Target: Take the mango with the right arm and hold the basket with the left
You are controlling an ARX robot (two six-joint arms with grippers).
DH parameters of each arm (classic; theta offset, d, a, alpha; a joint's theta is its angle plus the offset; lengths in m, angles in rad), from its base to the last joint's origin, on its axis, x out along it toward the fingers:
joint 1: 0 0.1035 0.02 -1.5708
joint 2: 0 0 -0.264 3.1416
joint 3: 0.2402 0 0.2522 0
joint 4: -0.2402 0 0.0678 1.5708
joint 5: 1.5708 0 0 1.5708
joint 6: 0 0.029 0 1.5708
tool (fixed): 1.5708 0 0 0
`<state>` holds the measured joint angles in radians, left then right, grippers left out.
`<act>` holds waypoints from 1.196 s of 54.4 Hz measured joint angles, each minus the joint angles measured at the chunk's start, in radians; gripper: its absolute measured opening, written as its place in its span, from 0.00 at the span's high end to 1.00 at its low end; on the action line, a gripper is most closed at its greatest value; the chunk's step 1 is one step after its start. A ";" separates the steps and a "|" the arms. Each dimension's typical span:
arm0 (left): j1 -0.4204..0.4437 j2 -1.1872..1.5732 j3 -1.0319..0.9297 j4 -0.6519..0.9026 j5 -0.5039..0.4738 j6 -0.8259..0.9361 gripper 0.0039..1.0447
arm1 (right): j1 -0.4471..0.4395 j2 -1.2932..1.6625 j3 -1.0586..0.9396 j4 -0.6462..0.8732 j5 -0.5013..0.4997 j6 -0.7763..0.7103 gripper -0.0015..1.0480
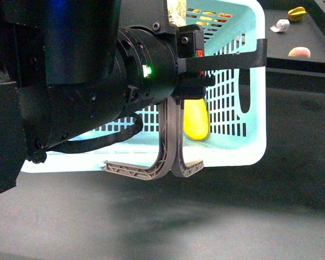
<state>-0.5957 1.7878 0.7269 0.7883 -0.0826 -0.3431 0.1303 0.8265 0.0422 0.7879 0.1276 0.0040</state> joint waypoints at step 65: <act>0.000 0.000 0.000 0.000 -0.003 0.002 0.96 | -0.128 -0.594 -0.037 -0.551 -0.127 -0.001 0.98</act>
<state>-0.5961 1.7874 0.7273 0.7883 -0.0856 -0.3412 0.0021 0.2329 0.0051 0.2367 0.0010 0.0032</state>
